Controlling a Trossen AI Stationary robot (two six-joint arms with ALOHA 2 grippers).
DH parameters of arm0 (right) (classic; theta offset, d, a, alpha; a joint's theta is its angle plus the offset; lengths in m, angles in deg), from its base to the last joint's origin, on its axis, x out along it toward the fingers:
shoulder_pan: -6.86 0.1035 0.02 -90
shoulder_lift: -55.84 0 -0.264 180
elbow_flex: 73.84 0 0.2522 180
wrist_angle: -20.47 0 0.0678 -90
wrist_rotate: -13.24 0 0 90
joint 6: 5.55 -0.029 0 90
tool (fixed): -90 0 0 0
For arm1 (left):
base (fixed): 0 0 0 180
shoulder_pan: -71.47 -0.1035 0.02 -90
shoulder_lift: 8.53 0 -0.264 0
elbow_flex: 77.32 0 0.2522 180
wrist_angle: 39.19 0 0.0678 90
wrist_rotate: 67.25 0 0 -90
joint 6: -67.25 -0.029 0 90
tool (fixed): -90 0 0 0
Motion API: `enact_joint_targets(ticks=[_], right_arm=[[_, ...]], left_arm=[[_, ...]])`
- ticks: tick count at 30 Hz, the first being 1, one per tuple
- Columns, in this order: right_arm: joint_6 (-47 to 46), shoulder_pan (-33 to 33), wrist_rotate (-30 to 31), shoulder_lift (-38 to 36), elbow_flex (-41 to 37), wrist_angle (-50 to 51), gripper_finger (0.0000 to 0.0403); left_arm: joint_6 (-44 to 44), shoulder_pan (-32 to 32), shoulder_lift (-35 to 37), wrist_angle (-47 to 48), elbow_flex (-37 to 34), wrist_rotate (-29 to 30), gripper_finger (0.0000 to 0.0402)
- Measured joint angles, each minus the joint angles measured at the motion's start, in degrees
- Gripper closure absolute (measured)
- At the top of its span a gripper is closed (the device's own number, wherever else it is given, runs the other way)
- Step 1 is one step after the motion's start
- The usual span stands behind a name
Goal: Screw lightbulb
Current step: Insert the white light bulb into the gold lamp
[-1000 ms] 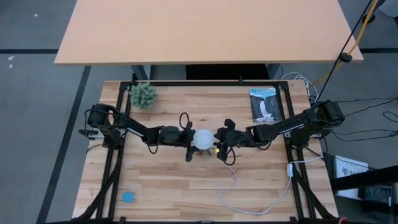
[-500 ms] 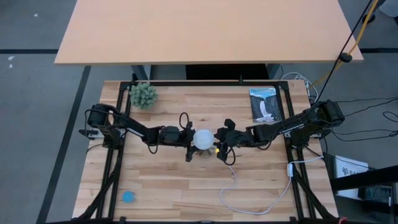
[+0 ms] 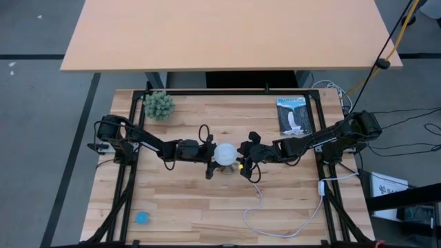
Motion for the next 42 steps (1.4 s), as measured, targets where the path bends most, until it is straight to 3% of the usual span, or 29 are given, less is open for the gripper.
enact_joint_targets(ticks=[19,30,42], right_arm=[[0.00,0.02,0.00,0.00,0.00,-0.09,0.0261],[-0.33,0.01,0.00,0.00,0.00,-0.35,0.0261],[0.05,0.02,0.00,0.00,0.00,-0.31,0.0261]], left_arm=[[-2.84,0.15,0.00,0.12,0.00,-0.33,0.0204],[-3.23,0.15,0.00,0.11,0.00,-0.32,0.0134],[-3.19,0.15,0.00,-0.07,0.00,-0.37,0.0129]])
